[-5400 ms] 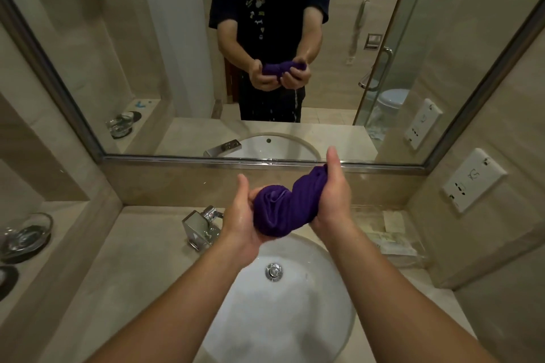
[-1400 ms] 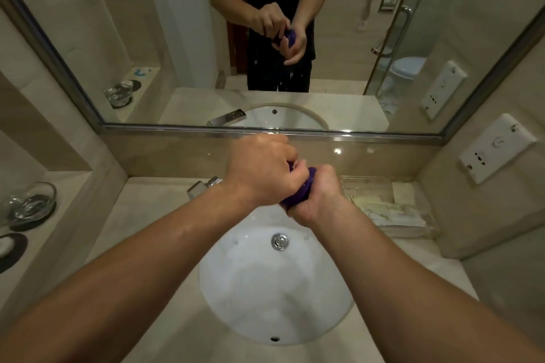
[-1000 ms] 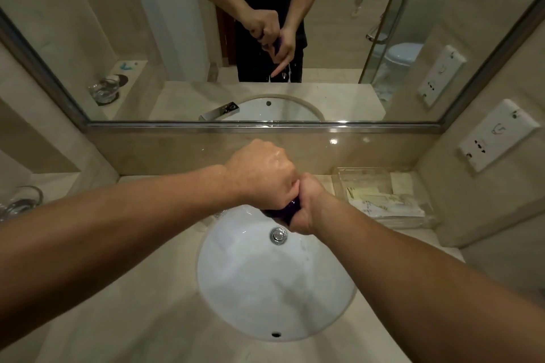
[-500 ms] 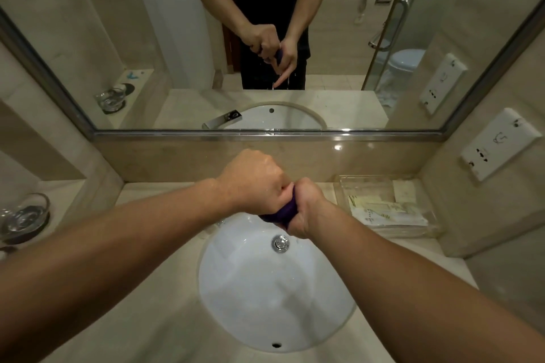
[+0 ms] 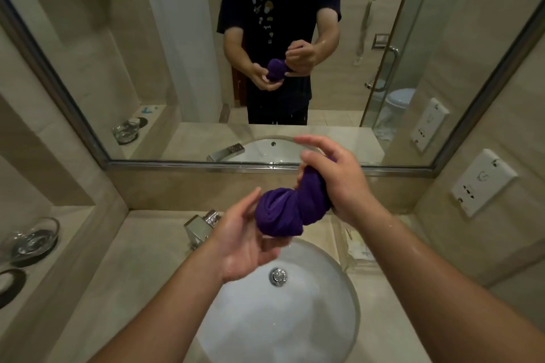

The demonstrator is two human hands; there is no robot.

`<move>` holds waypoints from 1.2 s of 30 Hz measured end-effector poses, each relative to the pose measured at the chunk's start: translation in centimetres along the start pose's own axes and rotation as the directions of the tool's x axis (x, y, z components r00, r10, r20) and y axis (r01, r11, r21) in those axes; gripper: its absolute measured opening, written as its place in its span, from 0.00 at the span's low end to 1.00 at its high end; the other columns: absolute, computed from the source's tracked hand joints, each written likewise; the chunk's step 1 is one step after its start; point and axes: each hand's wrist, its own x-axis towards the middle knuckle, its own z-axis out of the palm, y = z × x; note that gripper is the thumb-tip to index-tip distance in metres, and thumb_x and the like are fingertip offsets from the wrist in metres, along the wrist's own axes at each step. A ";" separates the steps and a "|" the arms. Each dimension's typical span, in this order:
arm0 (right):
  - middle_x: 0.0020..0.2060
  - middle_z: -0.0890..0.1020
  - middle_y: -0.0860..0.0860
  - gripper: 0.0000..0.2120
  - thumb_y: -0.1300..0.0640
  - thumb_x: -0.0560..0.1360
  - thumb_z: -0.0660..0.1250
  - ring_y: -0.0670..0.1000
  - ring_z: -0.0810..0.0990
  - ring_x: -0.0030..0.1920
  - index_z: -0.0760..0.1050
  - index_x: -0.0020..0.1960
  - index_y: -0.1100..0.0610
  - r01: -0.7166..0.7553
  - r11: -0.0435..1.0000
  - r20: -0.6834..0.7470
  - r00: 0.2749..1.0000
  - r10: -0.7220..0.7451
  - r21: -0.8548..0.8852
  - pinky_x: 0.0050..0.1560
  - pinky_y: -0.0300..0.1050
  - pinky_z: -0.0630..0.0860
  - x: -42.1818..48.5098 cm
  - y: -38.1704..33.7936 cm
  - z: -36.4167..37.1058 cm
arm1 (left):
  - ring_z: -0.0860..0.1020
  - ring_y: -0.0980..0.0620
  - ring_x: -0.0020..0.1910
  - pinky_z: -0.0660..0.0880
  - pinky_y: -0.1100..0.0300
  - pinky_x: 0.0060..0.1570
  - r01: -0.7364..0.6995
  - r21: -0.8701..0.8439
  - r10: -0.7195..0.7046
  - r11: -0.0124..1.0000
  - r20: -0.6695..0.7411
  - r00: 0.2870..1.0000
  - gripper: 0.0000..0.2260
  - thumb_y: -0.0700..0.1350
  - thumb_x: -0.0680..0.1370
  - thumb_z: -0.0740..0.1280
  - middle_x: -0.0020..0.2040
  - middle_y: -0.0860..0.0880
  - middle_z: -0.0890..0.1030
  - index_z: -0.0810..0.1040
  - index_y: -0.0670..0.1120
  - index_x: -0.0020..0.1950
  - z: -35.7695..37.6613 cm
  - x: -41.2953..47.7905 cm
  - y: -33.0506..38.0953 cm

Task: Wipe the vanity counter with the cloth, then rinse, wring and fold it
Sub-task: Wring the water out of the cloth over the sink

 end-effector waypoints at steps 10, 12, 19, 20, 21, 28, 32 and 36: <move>0.41 0.84 0.60 0.06 0.58 0.75 0.71 0.59 0.84 0.44 0.83 0.49 0.61 0.095 0.963 0.441 0.897 0.027 -0.254 0.49 0.52 0.81 0.3 -3.5 -3.4 | 0.81 0.38 0.43 0.79 0.56 0.34 0.229 0.032 -0.230 0.973 0.248 0.941 0.27 0.61 0.75 0.66 0.50 0.37 0.82 0.82 0.38 0.56 5.0 1.0 -0.1; 0.42 0.86 0.55 0.07 0.53 0.76 0.72 0.56 0.84 0.46 0.85 0.46 0.57 0.175 0.862 0.385 0.923 0.026 -0.477 0.51 0.52 0.81 0.4 -4.3 -3.9 | 0.80 0.42 0.38 0.75 0.61 0.28 0.206 0.031 -0.208 0.978 0.114 0.972 0.30 0.67 0.76 0.60 0.45 0.40 0.83 0.83 0.40 0.53 6.0 1.6 0.0; 0.33 0.83 0.52 0.22 0.32 0.66 0.73 0.48 0.81 0.34 0.79 0.37 0.52 0.096 0.710 0.096 0.995 -0.040 -0.698 0.39 0.47 0.78 -0.7 -5.1 -1.2 | 0.77 0.47 0.27 0.66 0.67 0.19 0.074 0.087 -0.068 0.993 -0.068 0.995 0.24 0.66 0.77 0.61 0.38 0.43 0.82 0.83 0.46 0.43 8.9 1.8 0.7; 0.31 0.83 0.53 0.22 0.33 0.66 0.74 0.48 0.81 0.33 0.79 0.36 0.53 0.071 0.751 0.017 0.997 -0.079 -0.656 0.38 0.48 0.79 -0.6 -4.9 -0.9 | 0.77 0.47 0.25 0.65 0.67 0.18 0.029 0.078 -0.020 0.997 -0.115 0.993 0.25 0.66 0.78 0.59 0.37 0.43 0.82 0.82 0.45 0.44 9.3 1.8 0.7; 0.29 0.82 0.53 0.21 0.36 0.68 0.75 0.50 0.81 0.32 0.78 0.33 0.53 0.044 0.811 -0.078 0.991 -0.110 -0.583 0.39 0.49 0.79 -0.4 -4.6 -0.6 | 0.77 0.47 0.24 0.65 0.67 0.18 -0.041 0.073 0.053 0.997 -0.176 0.983 0.26 0.66 0.78 0.58 0.35 0.43 0.82 0.81 0.45 0.44 9.5 2.1 0.7; 0.24 0.73 0.48 0.18 0.49 0.77 0.69 0.49 0.73 0.25 0.70 0.32 0.54 -0.207 0.770 -0.430 0.729 0.533 0.603 0.36 0.46 0.77 0.9 -0.8 0.4 | 0.67 0.51 0.24 0.65 0.55 0.29 -0.538 0.819 0.920 0.202 0.029 0.391 0.26 0.61 0.74 0.65 0.21 0.51 0.68 0.70 0.43 0.25 6.6 3.7 1.1; 0.23 0.72 0.50 0.14 0.56 0.79 0.62 0.52 0.72 0.26 0.66 0.34 0.55 -0.341 0.645 -0.349 0.623 0.700 0.684 0.30 0.43 0.76 -0.4 3.2 1.5 | 0.71 0.48 0.26 0.69 0.54 0.29 -0.339 0.899 0.724 -0.276 0.427 0.542 0.28 0.68 0.69 0.58 0.23 0.48 0.73 0.76 0.44 0.29 3.2 4.1 2.3; 0.32 0.75 0.53 0.07 0.59 0.76 0.59 0.55 0.76 0.29 0.69 0.39 0.56 -0.534 0.551 -0.208 0.570 0.795 0.642 0.23 0.40 0.76 -1.1 5.1 2.9 | 0.73 0.47 0.27 0.74 0.49 0.32 -0.254 0.771 0.454 -0.583 0.569 0.685 0.32 0.73 0.69 0.53 0.26 0.48 0.76 0.75 0.45 0.30 1.4 3.8 4.4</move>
